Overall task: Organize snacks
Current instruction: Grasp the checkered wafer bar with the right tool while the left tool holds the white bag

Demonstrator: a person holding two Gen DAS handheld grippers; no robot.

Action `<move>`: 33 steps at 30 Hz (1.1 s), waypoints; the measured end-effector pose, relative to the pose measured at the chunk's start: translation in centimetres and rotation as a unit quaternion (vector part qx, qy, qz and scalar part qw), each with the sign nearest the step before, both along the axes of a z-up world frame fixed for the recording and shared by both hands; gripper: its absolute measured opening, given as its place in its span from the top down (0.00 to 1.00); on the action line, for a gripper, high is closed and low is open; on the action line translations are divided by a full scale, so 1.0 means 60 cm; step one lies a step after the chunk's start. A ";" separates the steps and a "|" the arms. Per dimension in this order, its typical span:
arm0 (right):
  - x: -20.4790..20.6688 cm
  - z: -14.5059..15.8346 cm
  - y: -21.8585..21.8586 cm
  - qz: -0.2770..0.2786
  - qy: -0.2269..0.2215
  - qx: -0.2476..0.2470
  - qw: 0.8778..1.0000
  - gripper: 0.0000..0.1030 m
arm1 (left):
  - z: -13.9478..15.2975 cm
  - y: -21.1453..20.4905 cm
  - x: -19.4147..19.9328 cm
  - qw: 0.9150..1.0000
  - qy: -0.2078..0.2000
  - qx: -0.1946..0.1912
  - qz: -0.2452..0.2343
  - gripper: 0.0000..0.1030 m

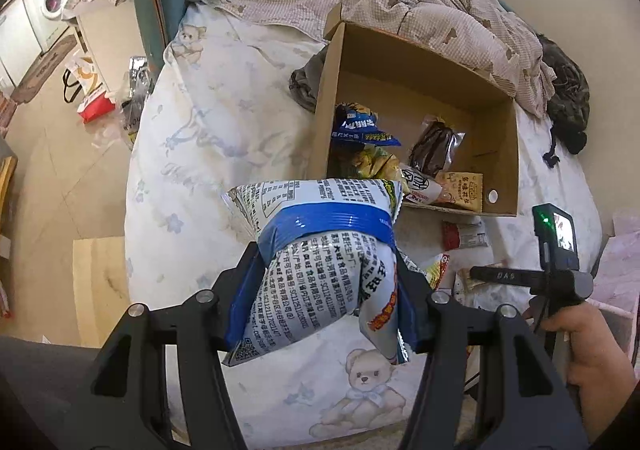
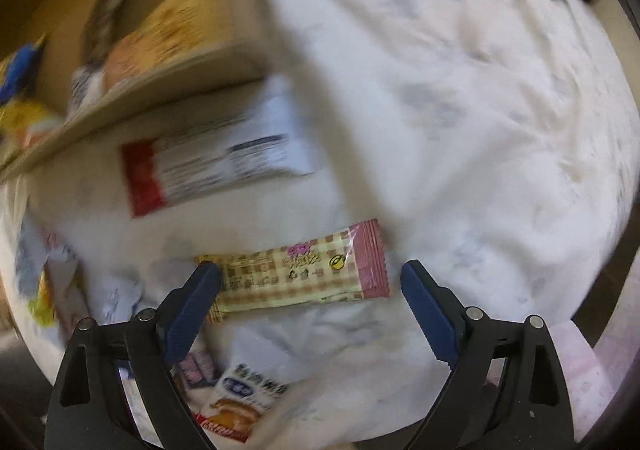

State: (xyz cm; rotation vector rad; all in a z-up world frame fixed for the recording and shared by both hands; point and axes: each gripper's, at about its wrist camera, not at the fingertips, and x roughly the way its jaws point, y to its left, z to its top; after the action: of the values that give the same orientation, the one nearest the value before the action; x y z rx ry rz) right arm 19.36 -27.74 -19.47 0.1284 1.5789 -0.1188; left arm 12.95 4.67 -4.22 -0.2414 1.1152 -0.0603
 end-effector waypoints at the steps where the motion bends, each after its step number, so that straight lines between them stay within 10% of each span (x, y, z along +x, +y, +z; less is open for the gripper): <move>1: -0.001 0.004 -0.010 -0.015 -0.003 0.008 1.000 0.09 | 0.000 0.001 0.000 1.000 0.001 -0.002 0.002 0.46; 7: -0.010 0.027 -0.044 -0.066 -0.029 0.059 0.996 0.09 | -0.002 0.000 0.003 1.000 0.004 -0.005 0.001 0.46; 21: 0.014 -0.043 0.033 0.082 0.030 -0.016 0.996 0.01 | -0.006 0.003 0.001 1.000 0.007 0.008 0.008 0.46; 28: 0.012 -0.007 0.042 0.101 -0.002 0.006 0.995 0.37 | -0.003 -0.003 0.002 1.000 -0.001 0.015 0.001 0.46; 33: -0.003 0.040 0.036 0.093 -0.032 0.056 0.994 0.38 | -0.007 0.000 0.002 1.000 0.004 0.015 0.004 0.46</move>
State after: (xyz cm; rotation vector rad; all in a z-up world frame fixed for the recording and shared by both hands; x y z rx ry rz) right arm 19.16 -25.57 -17.05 0.0725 1.5253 0.1187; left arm 13.08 4.65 -4.62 -0.2197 1.1223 -0.0355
